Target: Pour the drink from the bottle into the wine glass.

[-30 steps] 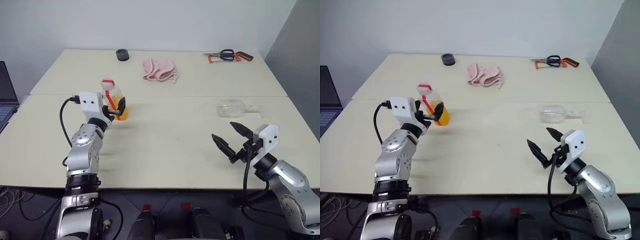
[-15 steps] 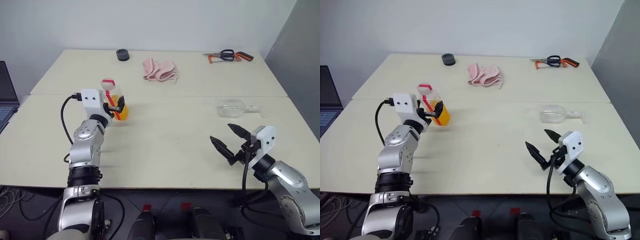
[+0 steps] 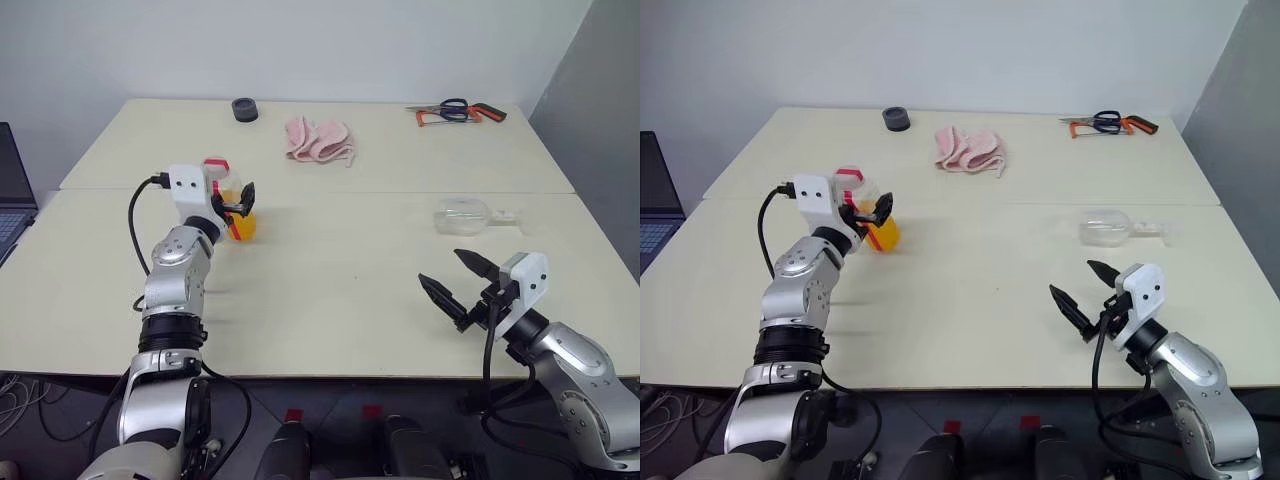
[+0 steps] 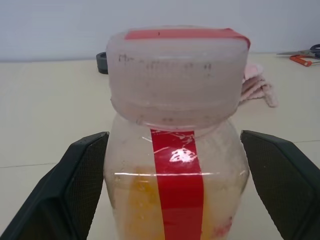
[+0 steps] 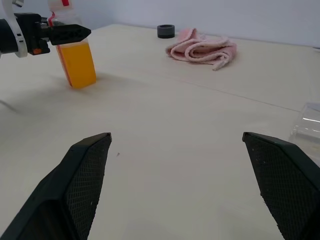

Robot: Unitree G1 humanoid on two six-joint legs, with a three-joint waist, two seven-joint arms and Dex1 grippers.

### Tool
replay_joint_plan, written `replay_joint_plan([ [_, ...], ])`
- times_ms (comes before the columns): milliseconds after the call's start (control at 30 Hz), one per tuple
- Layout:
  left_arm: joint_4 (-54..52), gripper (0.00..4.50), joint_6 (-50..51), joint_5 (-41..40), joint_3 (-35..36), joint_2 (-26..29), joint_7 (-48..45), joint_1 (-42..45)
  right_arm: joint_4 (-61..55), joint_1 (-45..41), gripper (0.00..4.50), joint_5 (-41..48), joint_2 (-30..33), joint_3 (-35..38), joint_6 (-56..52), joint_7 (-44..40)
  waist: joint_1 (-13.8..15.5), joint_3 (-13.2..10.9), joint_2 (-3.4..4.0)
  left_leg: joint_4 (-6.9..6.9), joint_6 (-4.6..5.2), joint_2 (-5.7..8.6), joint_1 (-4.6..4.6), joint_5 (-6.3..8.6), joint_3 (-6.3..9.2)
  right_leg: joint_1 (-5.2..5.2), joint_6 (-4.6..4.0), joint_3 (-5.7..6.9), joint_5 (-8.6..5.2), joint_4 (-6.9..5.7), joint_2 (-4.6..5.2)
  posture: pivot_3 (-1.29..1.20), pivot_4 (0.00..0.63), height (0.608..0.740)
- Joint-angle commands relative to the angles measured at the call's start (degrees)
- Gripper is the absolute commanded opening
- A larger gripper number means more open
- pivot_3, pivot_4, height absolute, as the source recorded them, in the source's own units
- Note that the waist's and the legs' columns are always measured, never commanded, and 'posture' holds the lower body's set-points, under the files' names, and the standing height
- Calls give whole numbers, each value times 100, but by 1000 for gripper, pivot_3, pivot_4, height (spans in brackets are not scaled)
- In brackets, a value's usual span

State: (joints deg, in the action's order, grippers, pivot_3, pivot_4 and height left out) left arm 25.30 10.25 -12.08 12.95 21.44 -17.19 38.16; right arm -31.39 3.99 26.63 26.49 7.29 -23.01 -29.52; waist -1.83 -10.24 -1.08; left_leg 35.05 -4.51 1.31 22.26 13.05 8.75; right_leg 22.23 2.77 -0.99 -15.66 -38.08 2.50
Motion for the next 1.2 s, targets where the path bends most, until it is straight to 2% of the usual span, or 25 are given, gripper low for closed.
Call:
replay_joint_plan([
  [33, -50, 4070, -263, 75, -27, 82, -42, 144, -263, 24, 4500, -20, 48, 5, 9, 34, 0, 0, 0, 0, 0, 0, 0, 0, 0, 0, 0, 0, 0, 0, 0, 0, 150, 740],
  [100, -38, 3642, -318, 96, -36, 85, -45, 143, -263, 29, 4500, -30, 46, -6, 6, 32, 0, 0, 0, 0, 0, 0, 0, 0, 0, 0, 0, 0, 0, 0, 0, 0, 150, 740],
  [267, -50, 2087, -407, 128, -39, 75, -64, 106, -252, -46, 4500, -32, 60, -15, -38, 34, 1, 0, 0, 0, 0, 0, 0, 0, 0, 0, 0, 0, 0, 0, 0, 0, 150, 740],
  [300, -64, 1933, -413, 127, -32, 69, -60, 90, -253, -66, 4500, -25, 69, -9, -54, 35, 1, 0, 0, 0, 0, 0, 0, 0, 0, 0, 0, 0, 0, 0, 0, 0, 150, 740],
  [700, -465, 1921, -325, 99, -76, 22, -112, -215, -308, -255, 4500, -77, 130, -65, -205, 68, 1, 0, 0, 0, 0, 0, 0, 0, 0, 0, 0, 0, 0, 0, 0, 0, 150, 740],
  [1067, -817, 1921, -215, 97, -288, -42, -245, -296, -164, -21, 4500, -586, -15, -170, 398, 104, 4, 0, 0, 0, 0, 1, 2, 0, 0, 0, 0, 0, 0, 1, 1, 0, 150, 740],
  [1200, -1004, 1921, -85, -12, -434, -75, -505, -322, -250, 36, 4500, -358, 47, -97, 206, -39, 3, 0, 0, 1, 0, 0, 1, 0, 1, 0, 0, 1, 0, 0, 0, 0, 150, 740],
])
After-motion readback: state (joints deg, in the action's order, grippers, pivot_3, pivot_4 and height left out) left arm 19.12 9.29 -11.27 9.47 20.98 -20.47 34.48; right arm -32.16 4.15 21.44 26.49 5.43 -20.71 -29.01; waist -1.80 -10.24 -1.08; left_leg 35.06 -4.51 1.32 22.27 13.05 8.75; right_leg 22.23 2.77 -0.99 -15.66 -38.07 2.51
